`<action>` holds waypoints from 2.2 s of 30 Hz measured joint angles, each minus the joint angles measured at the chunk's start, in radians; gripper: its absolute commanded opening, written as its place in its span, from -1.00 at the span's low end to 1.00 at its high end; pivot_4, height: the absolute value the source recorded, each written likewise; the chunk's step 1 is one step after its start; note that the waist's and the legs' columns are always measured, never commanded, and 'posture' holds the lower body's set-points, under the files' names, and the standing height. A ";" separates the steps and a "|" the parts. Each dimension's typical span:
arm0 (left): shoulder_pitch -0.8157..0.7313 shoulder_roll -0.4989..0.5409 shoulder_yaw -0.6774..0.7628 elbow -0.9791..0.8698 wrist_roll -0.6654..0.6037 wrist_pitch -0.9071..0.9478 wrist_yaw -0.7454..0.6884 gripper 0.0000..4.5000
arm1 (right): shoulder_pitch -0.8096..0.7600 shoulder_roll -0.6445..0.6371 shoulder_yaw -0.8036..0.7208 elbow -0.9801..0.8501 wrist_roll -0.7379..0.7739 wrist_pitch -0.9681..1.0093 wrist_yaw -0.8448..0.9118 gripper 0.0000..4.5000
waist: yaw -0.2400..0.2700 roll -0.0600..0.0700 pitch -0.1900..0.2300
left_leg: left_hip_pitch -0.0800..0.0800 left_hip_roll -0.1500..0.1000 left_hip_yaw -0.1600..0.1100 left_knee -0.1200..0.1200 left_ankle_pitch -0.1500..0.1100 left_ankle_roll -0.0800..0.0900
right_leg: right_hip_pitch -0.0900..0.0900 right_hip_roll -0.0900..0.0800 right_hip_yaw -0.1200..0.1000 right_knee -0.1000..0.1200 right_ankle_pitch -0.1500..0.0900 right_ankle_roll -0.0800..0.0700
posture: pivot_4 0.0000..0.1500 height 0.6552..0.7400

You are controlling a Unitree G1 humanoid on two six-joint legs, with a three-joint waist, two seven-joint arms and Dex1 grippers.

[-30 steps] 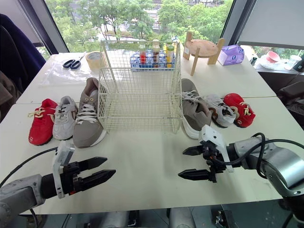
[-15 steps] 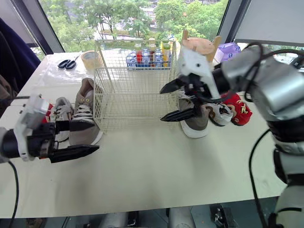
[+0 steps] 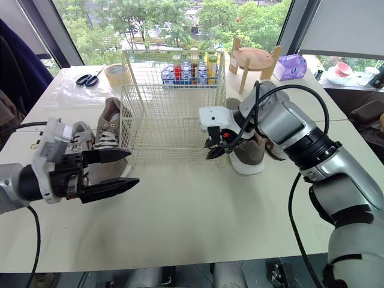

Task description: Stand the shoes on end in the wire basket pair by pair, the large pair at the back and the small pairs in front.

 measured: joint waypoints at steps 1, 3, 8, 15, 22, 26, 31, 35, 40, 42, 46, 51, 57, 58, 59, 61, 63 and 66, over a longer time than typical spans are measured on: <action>-0.002 -0.003 -0.010 -0.004 -0.001 -0.001 0.013 1.00 | 0.000 0.002 -0.006 0.005 -0.009 0.009 0.000 -0.97 | -0.001 0.000 0.000 | 0.001 0.000 0.000 0.000 0.001 -0.001 | 0.000 0.000 0.000 0.002 0.000 0.000 | 1.00 1.00; -0.014 -0.007 -0.019 -0.010 -0.009 -0.002 0.037 1.00 | 0.000 0.005 -0.013 0.014 -0.018 0.017 0.007 -0.97 | -0.001 0.000 0.000 | 0.001 0.000 -0.001 0.000 0.001 -0.002 | -0.001 0.000 0.000 0.005 0.000 0.000 | 1.00 1.00; -0.044 -0.007 -0.037 -0.009 -0.012 -0.008 0.064 1.00 | 0.016 0.004 -0.027 -0.014 -0.024 0.009 0.033 -0.97 | 0.001 0.000 0.000 | 0.001 0.000 -0.002 0.000 0.002 -0.003 | -0.002 0.001 0.000 0.007 0.000 0.000 | 1.00 1.00; -0.097 0.004 -0.069 0.031 -0.012 -0.007 0.056 1.00 | 0.119 -0.039 -0.073 -0.269 0.003 0.098 0.027 -0.97 | -0.003 0.000 0.000 | 0.001 0.000 -0.002 0.000 0.002 -0.004 | -0.002 0.001 0.000 0.007 -0.001 0.000 | 1.00 1.00; -0.142 0.007 -0.119 0.066 0.005 -0.005 0.022 1.00 | 0.131 0.023 -0.093 -0.271 -0.006 0.127 -0.073 0.14 | -0.001 0.000 0.000 | 0.002 0.001 -0.003 0.000 0.003 -0.005 | -0.002 0.002 0.000 0.009 -0.001 0.000 | 1.00 1.00; -0.128 0.006 -0.128 0.072 0.023 -0.003 -0.008 1.00 | 0.125 0.059 -0.184 -0.291 0.065 0.286 -0.128 0.83 | 0.005 0.000 0.000 | 0.001 0.000 -0.003 0.001 0.003 -0.005 | -0.001 0.001 0.000 0.008 -0.001 0.000 | 1.00 1.00; -0.061 -0.024 -0.084 0.077 -0.053 -0.002 -0.002 1.00 | 0.053 0.064 -0.551 -0.347 0.251 0.585 -0.230 0.83 | 0.008 -0.001 0.000 | 0.001 0.000 -0.004 0.001 0.003 -0.005 | -0.001 0.001 -0.001 0.008 -0.001 0.000 | 1.00 1.00; -0.036 -0.062 -0.091 0.064 -0.192 -0.004 0.043 1.00 | 0.109 0.085 -0.899 -0.361 0.310 0.697 -0.407 0.92 | 0.008 -0.004 -0.002 | 0.001 0.000 -0.005 0.001 0.003 -0.005 | 0.001 0.000 -0.001 0.006 -0.001 -0.001 | 1.00 1.00; -0.044 -0.136 -0.209 0.040 -0.232 -0.011 0.095 1.00 | 0.493 0.162 -1.108 -0.512 0.318 0.696 -0.575 0.92 | 0.009 -0.006 -0.004 | 0.002 0.000 -0.005 0.000 0.003 -0.005 | 0.002 0.001 -0.001 0.007 -0.001 0.000 | 1.00 1.00; -0.044 -0.141 -0.238 0.041 -0.227 -0.009 0.094 1.00 | 0.684 0.250 -1.120 -0.559 0.277 0.610 -0.679 0.92 | 0.006 -0.004 -0.003 | 0.002 0.000 -0.004 0.000 0.003 -0.005 | 0.001 0.001 0.000 0.008 -0.001 0.000 | 1.00 1.00; -0.049 -0.143 -0.259 0.052 -0.226 -0.008 0.082 1.00 | 0.861 0.348 -1.116 -0.640 0.246 0.450 -0.807 0.92 | -0.002 0.000 -0.003 | 0.003 0.000 -0.004 0.000 0.003 -0.005 | 0.000 0.002 0.001 0.008 -0.001 0.000 | 1.00 1.00; -0.028 -0.143 -0.297 0.047 -0.158 -0.001 0.063 1.00 | 0.926 0.446 -1.013 -0.651 0.186 0.257 -0.960 0.92 | 0.000 0.000 -0.003 | 0.003 0.000 -0.004 0.000 0.003 -0.005 | 0.001 0.003 0.001 0.008 -0.001 0.000 | 1.00 1.00; -0.018 -0.144 -0.299 0.048 -0.112 -0.003 0.058 1.00 | 0.935 0.478 -0.951 -0.485 0.162 0.103 -1.038 0.92 | 0.003 -0.001 -0.003 | 0.002 0.000 -0.004 0.000 0.003 -0.005 | 0.002 0.002 0.001 0.006 -0.001 0.000 | 1.00 1.00; -0.016 -0.146 -0.299 0.048 -0.103 -0.004 0.058 1.00 | 0.929 0.477 -0.943 -0.425 0.147 0.058 -1.050 0.92 | 0.002 -0.001 -0.003 | 0.003 0.000 -0.004 0.000 0.003 -0.005 | 0.002 0.002 0.001 0.006 -0.001 0.000 | 1.00 1.00; -0.014 -0.149 -0.299 0.048 -0.095 -0.006 0.058 1.00 | 0.926 0.477 -0.934 -0.384 0.140 0.025 -1.056 0.92 | 0.002 -0.001 -0.003 | 0.003 0.000 -0.004 0.000 0.003 -0.005 | 0.002 0.002 0.001 0.006 -0.001 0.000 | 1.00 1.00; -0.014 -0.151 -0.299 0.048 -0.084 -0.007 0.058 1.00 | 0.905 0.477 -0.917 -0.293 0.127 -0.056 -1.069 0.54 | 0.002 -0.001 -0.003 | 0.003 0.000 -0.004 0.000 0.003 -0.005 | 0.002 0.002 0.001 0.007 -0.001 0.000 | 1.00 1.00; -0.014 -0.151 -0.298 0.048 -0.072 -0.007 0.058 1.00 | 0.890 0.476 -0.912 -0.244 0.117 -0.110 -1.077 0.17 | 0.002 -0.001 -0.003 | 0.003 0.000 -0.005 0.000 0.003 -0.005 | 0.002 0.002 0.001 0.006 -0.001 0.000 | 1.00 1.00; -0.014 -0.148 -0.281 0.050 -0.066 -0.008 0.058 1.00 | 0.888 0.478 -0.898 -0.230 0.111 -0.168 -1.096 -0.32 | 0.001 -0.001 -0.003 | 0.003 0.000 -0.005 0.000 0.003 -0.005 | 0.003 0.002 0.001 0.007 -0.001 0.000 | 1.00 1.00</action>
